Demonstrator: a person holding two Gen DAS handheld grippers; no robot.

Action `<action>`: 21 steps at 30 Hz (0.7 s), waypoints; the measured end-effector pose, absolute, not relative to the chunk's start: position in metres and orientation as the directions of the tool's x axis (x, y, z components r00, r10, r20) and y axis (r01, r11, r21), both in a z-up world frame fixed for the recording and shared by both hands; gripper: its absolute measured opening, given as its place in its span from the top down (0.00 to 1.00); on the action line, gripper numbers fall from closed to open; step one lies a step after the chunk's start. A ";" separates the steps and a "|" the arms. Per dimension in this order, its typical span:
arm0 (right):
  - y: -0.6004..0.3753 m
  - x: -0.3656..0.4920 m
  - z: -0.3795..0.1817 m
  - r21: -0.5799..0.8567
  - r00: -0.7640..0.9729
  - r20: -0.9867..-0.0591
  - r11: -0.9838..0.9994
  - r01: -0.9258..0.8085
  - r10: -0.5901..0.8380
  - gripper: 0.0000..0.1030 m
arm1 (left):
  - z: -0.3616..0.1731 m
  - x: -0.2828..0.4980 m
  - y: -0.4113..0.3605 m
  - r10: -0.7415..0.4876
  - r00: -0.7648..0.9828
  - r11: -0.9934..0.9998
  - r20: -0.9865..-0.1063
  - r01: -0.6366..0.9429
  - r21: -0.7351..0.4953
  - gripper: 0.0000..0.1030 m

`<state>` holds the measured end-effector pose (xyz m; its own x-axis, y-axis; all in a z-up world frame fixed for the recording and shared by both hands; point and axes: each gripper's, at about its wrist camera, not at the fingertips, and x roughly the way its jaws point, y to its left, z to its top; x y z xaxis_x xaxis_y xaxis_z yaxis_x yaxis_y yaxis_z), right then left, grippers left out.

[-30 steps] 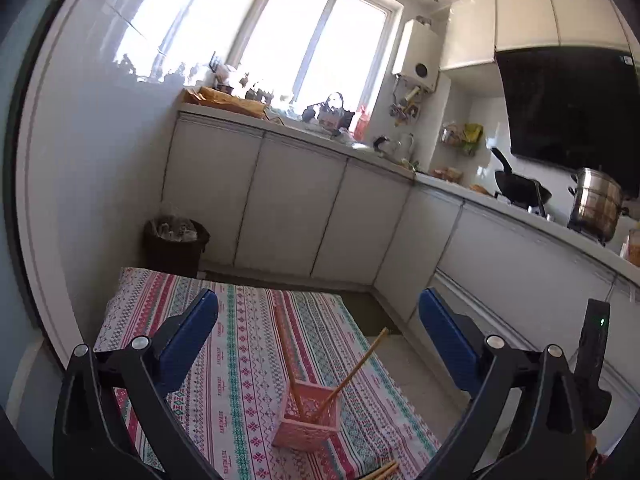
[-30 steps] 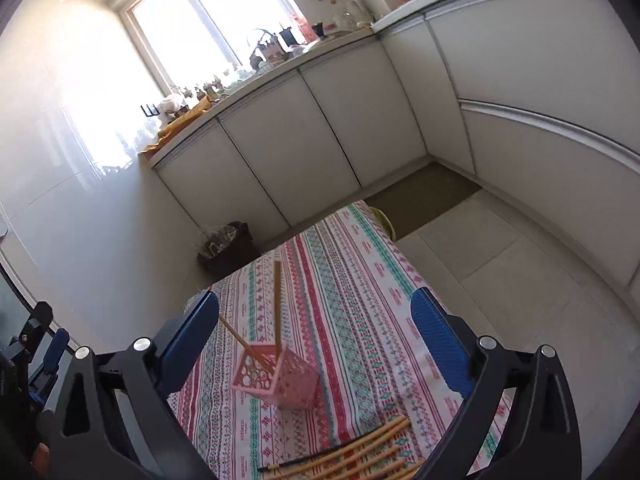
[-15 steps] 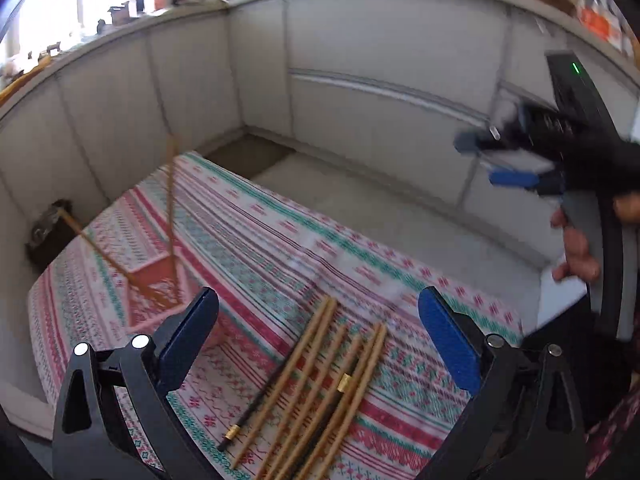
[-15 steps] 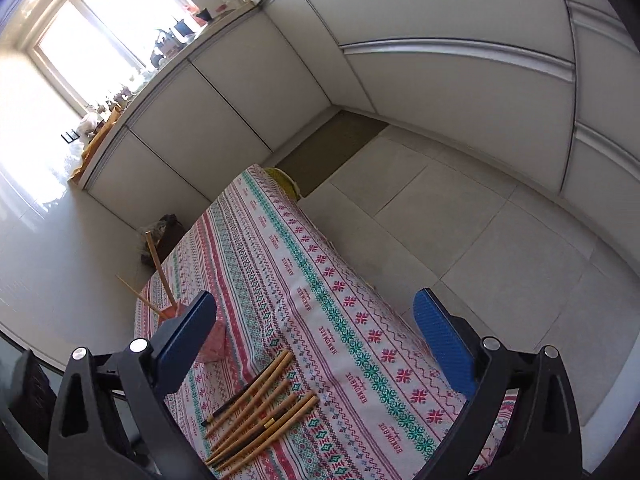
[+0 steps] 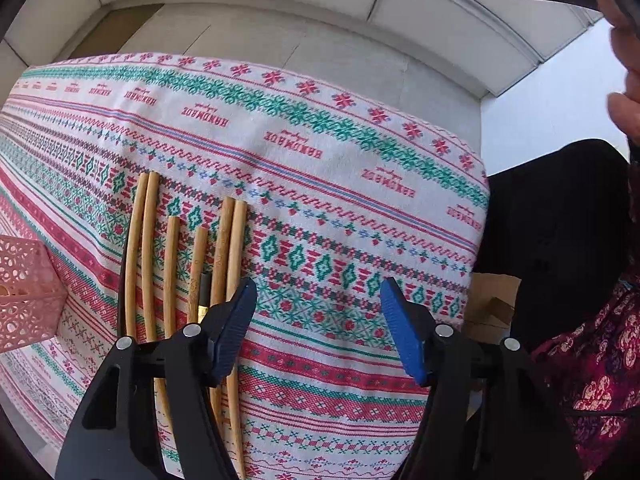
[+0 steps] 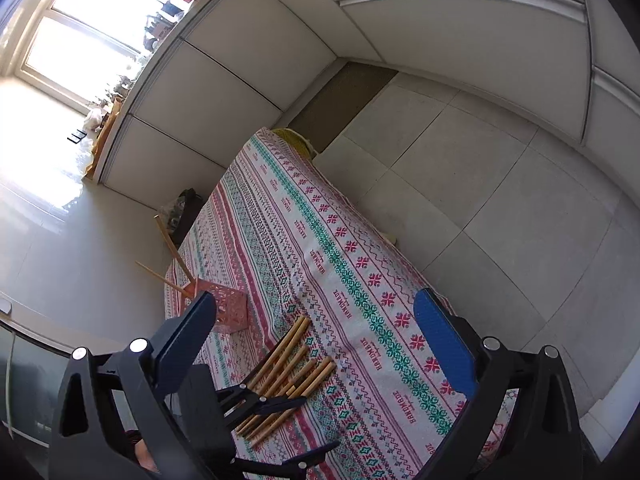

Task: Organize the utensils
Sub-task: 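Lower the left tool onto the remaining chopsticks and close on one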

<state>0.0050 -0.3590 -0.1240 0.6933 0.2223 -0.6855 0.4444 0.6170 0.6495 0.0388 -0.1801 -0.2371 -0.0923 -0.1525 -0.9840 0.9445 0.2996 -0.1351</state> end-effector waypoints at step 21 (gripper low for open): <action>-0.375 -0.001 -0.130 0.682 0.692 -0.677 0.568 0.460 0.252 0.07 | -0.258 0.076 -0.221 -0.077 -0.050 0.279 -0.996 0.958 -0.070 0.48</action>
<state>-0.0014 -0.3749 -0.1305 0.6917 0.2520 -0.6769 0.4604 0.5683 0.6820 0.0760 -0.2208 -0.2581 -0.0502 -0.0774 -0.9957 0.9578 0.2787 -0.0700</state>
